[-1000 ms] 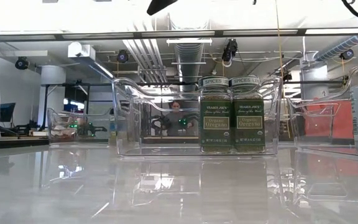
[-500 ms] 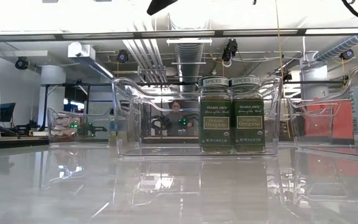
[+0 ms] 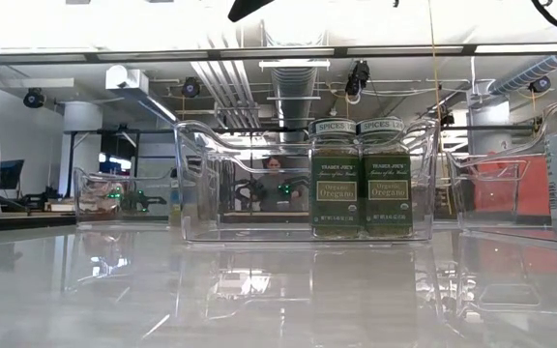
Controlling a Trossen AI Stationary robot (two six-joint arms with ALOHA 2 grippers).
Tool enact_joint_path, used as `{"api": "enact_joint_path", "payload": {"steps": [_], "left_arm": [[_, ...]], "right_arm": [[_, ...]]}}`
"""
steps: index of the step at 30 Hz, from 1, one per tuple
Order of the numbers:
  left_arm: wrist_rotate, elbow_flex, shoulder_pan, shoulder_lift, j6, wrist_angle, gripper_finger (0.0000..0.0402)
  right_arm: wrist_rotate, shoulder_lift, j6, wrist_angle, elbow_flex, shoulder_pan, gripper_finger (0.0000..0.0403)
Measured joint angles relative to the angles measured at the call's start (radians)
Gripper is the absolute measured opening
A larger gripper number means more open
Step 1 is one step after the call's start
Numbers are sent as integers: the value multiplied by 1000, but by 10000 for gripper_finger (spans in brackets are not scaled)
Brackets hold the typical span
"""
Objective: Sort spices by type
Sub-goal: Put the black seasoning bottle into the top left transparent bin
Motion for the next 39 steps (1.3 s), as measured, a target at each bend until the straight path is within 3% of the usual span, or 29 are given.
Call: {"api": "enact_joint_path", "payload": {"steps": [10,16,23,29,39], "left_arm": [[-20,-92,89,-135,-52,-26,188],[-14,-172,197,-246,-51,7,188],[6,-242,399,-321,69,9,188],[37,-274,594,-399,161,-22,188],[103,-304,958,-461,291,-37,188]], "right_arm": [[0,-1,-8,-45,51,-1,361],[0,-2,-7,-102,87,-4,361],[-5,-2,-57,-162,113,-40,361],[-171,-2,-208,-161,114,-144,361],[-308,-2,-466,-140,114,-362,361]]}}
